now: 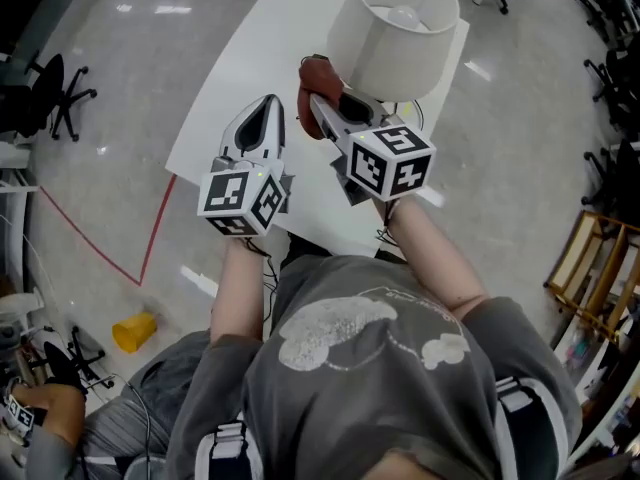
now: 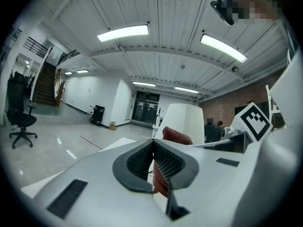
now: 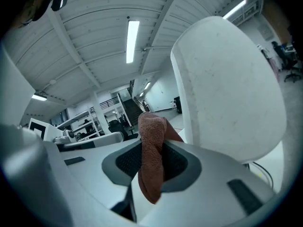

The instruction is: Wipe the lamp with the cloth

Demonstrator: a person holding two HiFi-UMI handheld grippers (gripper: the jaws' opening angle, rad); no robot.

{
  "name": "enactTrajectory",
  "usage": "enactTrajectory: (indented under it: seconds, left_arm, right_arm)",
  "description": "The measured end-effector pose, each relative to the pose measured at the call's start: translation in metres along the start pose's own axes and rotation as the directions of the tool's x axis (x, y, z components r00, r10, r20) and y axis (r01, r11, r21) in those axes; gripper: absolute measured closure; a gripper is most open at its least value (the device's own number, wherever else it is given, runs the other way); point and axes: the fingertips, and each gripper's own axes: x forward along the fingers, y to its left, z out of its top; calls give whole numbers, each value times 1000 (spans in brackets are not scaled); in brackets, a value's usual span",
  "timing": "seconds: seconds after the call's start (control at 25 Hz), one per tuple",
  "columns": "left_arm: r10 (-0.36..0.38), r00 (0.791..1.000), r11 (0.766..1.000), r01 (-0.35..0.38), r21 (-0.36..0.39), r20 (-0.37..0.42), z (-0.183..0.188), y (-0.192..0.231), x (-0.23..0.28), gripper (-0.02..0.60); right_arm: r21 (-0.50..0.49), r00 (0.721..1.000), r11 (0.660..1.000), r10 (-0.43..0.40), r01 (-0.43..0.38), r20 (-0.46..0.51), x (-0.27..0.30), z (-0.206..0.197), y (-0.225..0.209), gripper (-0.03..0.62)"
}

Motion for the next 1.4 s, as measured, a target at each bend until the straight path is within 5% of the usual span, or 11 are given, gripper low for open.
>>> enactTrajectory:
  seconds: [0.48,1.4]
  left_arm:
    - [189,981,982,-188,-19,55,-19,-49,-52,574]
    - [227,973,973,-225,-52,50,-29,-62,-59,574]
  right_arm:
    - [-88,970,968,228,-235,-87,-57,-24,7,503]
    - [-188,953,941,252,-282,-170,-63,-35,-12,503]
